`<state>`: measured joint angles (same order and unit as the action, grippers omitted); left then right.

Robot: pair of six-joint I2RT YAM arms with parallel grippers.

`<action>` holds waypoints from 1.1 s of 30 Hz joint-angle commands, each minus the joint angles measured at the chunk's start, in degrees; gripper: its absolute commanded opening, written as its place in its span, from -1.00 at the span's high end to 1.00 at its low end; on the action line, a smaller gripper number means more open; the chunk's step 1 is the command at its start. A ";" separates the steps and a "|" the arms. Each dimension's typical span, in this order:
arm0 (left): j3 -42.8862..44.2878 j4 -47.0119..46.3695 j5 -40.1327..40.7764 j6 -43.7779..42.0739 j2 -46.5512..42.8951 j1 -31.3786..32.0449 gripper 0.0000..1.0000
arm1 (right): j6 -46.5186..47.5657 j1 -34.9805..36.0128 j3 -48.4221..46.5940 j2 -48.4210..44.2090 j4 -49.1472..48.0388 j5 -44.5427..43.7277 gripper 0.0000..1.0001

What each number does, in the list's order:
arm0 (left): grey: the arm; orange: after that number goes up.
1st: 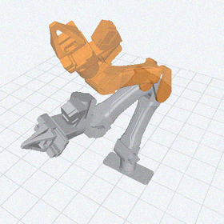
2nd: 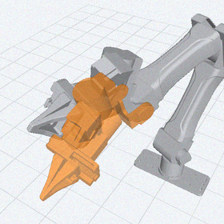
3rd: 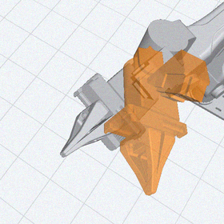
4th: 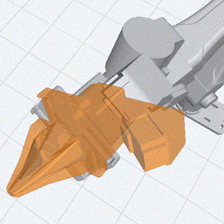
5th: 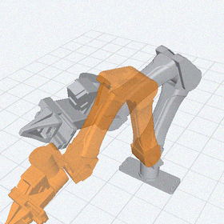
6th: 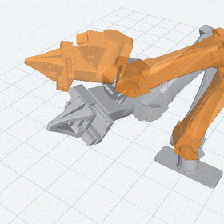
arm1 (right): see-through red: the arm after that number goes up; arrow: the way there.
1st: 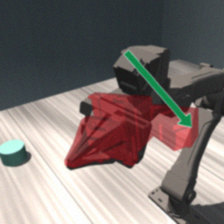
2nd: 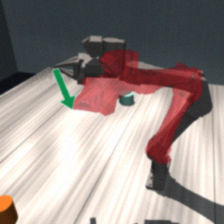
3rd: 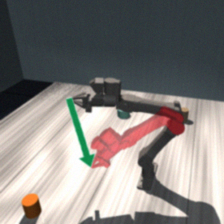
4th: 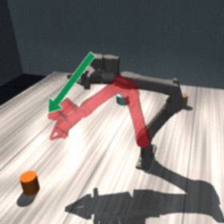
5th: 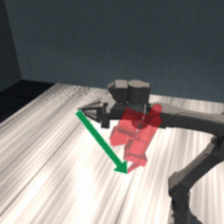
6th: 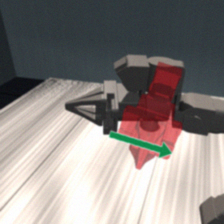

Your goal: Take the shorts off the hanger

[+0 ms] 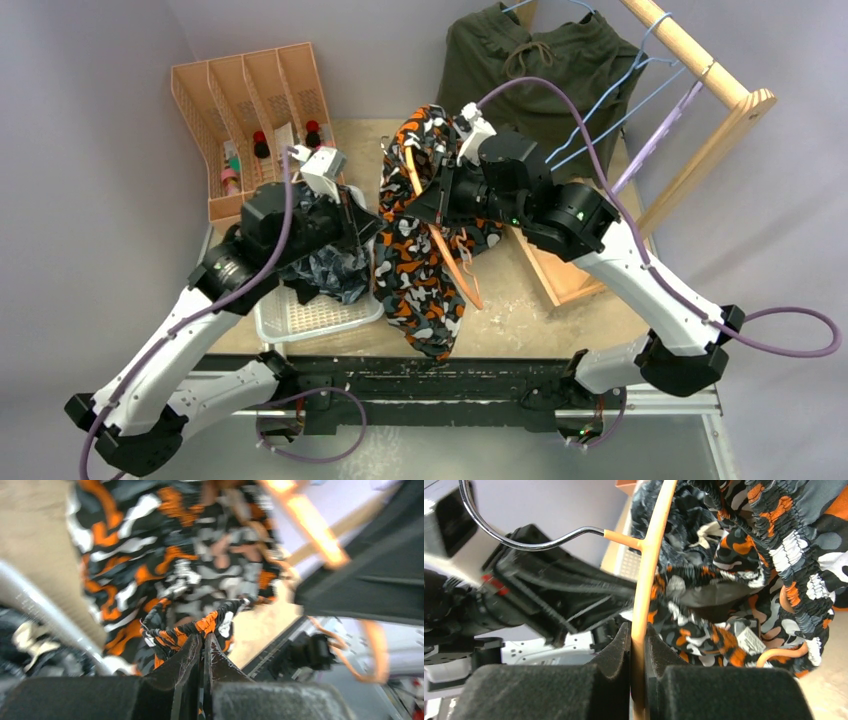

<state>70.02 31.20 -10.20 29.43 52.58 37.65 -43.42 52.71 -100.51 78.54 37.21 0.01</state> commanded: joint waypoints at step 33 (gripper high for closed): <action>-10.72 -29.00 -16.70 2.72 14.78 -14.86 -0.26 | -0.02 -0.32 10.04 -0.70 -10.01 2.72 1.00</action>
<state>59.11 6.83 -23.40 35.38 69.30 22.92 -43.31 52.73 -89.78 80.82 33.06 1.34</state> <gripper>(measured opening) 0.630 0.078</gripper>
